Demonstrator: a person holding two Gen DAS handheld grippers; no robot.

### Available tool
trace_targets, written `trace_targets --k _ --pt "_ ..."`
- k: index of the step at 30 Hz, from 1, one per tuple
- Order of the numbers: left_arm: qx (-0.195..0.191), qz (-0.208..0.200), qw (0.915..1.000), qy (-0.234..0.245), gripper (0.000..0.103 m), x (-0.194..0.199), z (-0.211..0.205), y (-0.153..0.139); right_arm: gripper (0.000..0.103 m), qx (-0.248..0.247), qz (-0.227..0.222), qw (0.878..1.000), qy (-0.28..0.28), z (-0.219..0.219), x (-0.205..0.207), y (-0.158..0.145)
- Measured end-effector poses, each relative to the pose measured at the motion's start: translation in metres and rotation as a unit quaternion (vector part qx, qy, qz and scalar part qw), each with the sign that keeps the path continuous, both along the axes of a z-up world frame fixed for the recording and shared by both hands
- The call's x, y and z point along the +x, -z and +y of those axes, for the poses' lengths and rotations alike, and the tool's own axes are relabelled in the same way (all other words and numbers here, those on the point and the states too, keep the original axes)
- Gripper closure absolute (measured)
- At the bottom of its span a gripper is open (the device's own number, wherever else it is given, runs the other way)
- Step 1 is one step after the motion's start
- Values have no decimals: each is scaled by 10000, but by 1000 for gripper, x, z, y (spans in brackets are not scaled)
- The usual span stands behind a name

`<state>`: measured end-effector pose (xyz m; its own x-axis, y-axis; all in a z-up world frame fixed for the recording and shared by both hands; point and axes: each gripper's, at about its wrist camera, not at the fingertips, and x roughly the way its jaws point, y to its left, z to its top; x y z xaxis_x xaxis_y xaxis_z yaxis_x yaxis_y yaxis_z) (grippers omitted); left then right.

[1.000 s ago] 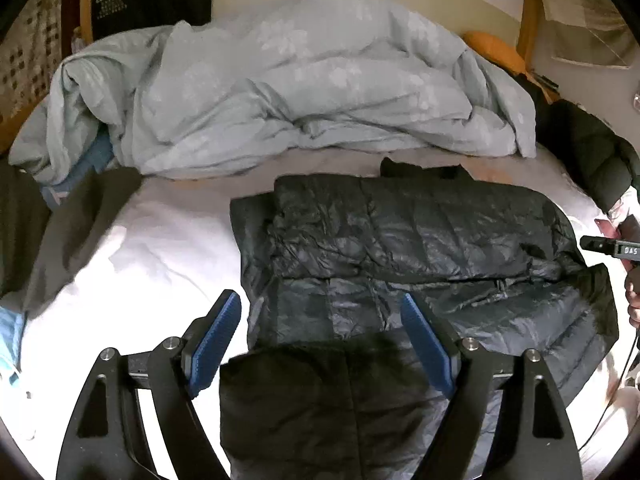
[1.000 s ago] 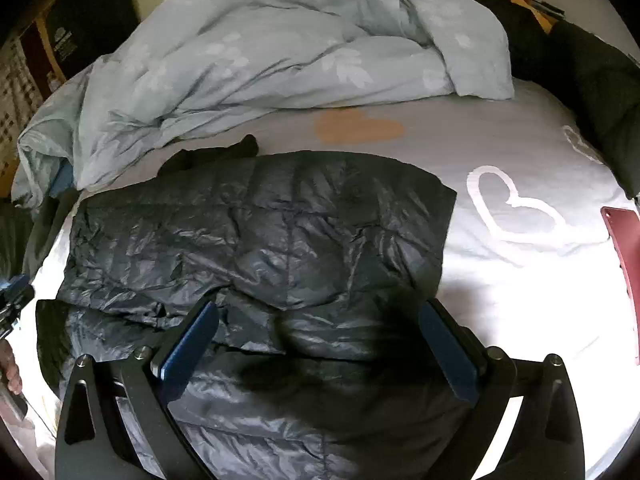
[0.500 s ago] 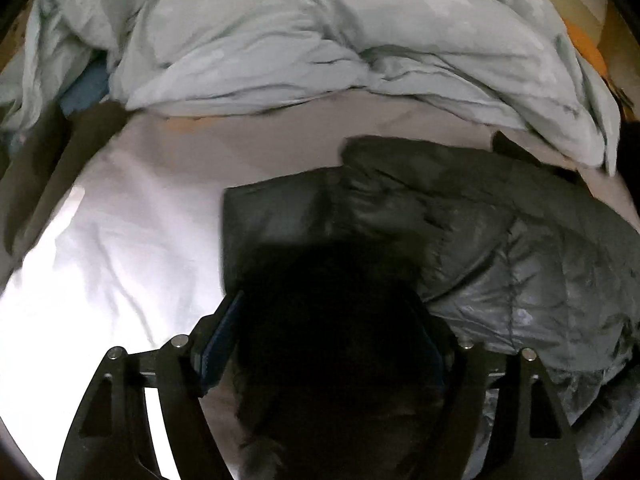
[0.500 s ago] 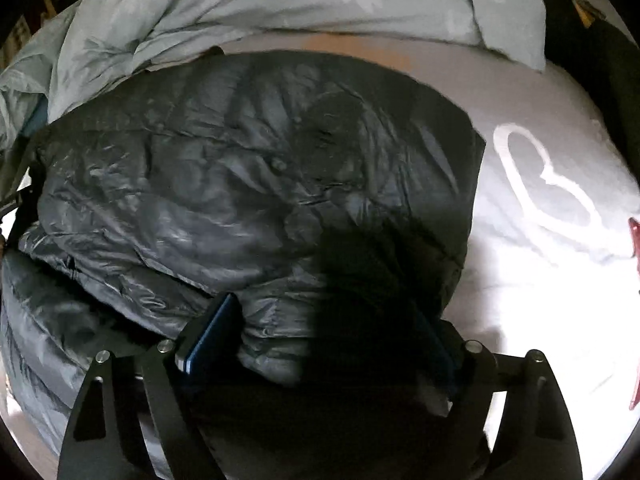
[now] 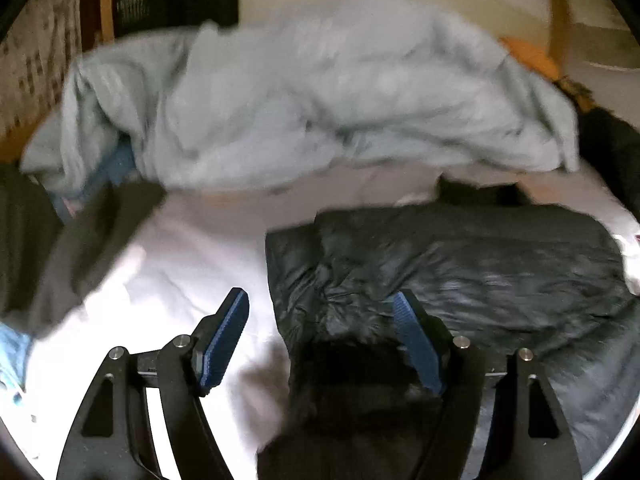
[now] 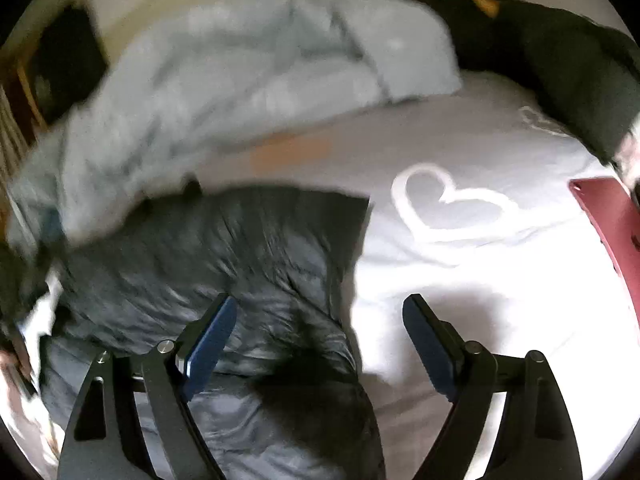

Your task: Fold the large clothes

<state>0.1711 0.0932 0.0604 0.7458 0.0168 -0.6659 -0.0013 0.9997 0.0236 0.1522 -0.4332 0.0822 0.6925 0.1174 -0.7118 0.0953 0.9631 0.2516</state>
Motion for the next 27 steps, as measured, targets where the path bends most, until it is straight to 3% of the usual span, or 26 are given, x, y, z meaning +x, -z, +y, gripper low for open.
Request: trace_targets --k 4,8,13,16,17,19,20,21,25,27 --pt "-184 -430 9988 148 29 -38 -3 -34 17 134 -397 9991 119 -5 -18 -16" --pt "-157 -417 9988 220 29 -45 -8 -38 17 -173 38 9998 75 8 16 -10" --pt "-189 -28 9998 113 29 -37 -12 0 19 70 756 9971 76 3 84 26" --pt "-164 266 9995 49 29 -33 -16 35 29 440 1124 9926 149 -8 121 52" --pt "-156 422 9990 14 29 -29 -15 49 38 538 1222 9910 137 -13 131 61" --pt "-190 655 9977 -20 29 -23 -14 70 66 727 1326 9885 -85 -17 147 75" --pt "-222 698 9973 -24 28 -21 -14 75 86 757 1316 9882 -184 -16 152 77" --pt "-212 694 9974 -26 28 -19 -14 78 91 653 1159 9908 -242 -13 156 74" --pt "-240 721 9971 -31 27 -15 -15 85 95 -15 424 9964 -738 8 158 50" --pt "-286 743 9968 -34 26 -14 -14 87 95 -83 347 9963 -781 11 163 52"
